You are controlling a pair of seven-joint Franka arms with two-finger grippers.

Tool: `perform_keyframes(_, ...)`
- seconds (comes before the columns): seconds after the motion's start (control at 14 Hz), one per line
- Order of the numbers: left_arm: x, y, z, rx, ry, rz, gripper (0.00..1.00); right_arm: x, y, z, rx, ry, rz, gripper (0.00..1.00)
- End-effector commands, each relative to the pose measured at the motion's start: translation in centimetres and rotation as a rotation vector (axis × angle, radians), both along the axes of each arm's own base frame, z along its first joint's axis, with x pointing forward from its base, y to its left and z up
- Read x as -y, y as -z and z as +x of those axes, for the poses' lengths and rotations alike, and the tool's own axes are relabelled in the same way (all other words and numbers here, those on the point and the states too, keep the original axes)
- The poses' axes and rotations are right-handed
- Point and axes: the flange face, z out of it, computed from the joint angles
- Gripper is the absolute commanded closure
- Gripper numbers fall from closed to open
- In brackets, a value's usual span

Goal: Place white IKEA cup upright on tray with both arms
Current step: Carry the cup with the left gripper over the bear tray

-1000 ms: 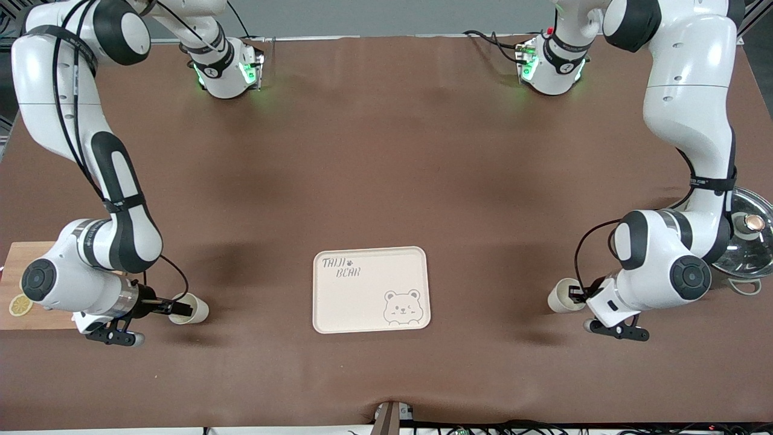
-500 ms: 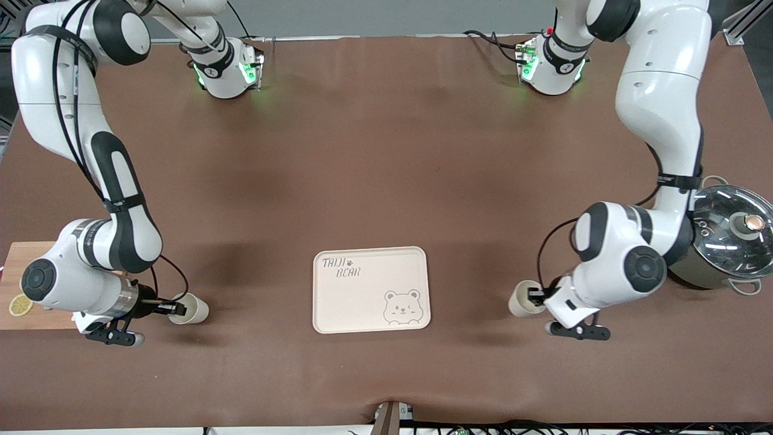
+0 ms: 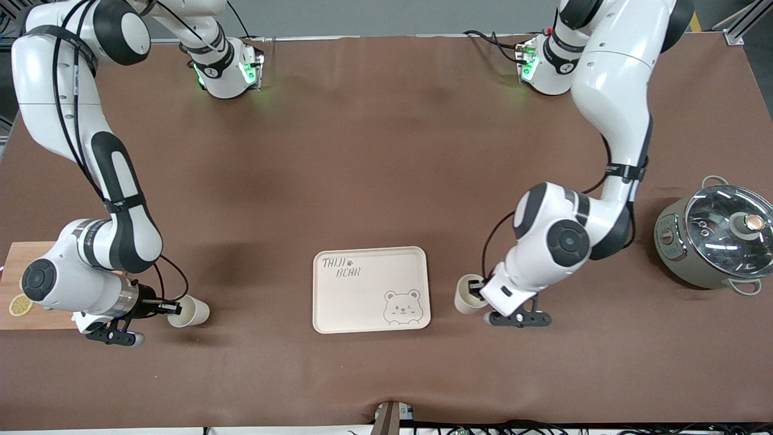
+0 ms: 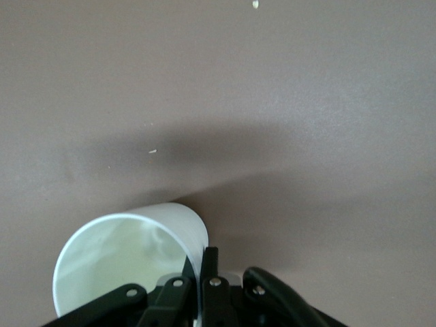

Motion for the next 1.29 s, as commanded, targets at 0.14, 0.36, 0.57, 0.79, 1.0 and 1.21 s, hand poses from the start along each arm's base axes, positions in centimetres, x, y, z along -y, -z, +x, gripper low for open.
perform_keyframes(0.14,5.5,1.0,-1.9,-0.009,-0.107,-0.043,1.0,-0.2,-0.5,0.0,0.002,0.01,0.006,1.0)
perform_keyframes(0.36,7.4,2.3,-3.0,-0.03,-0.143,-0.044,1.0,-0.6,-1.3,0.2,0.003,0.008,0.008,1.0)
perform_keyframes(0.57,8.8,4.5,-4.0,-0.058,-0.132,-0.031,1.0,-2.2,-2.7,0.2,-0.058,-0.007,0.014,1.0)
perform_keyframes(0.79,9.2,5.7,-4.5,-0.105,-0.155,-0.058,1.0,-4.0,-3.3,0.0,-0.097,0.027,0.011,1.0)
perform_keyframes(1.0,11.0,7.2,-5.9,-0.132,-0.153,-0.051,1.0,-5.9,-4.3,-0.1,-0.109,0.052,0.017,1.0)
perform_keyframes(1.21,11.1,8.4,-6.2,-0.147,-0.154,-0.041,1.0,-10.1,-4.3,-0.6,-0.157,0.137,0.009,1.0)
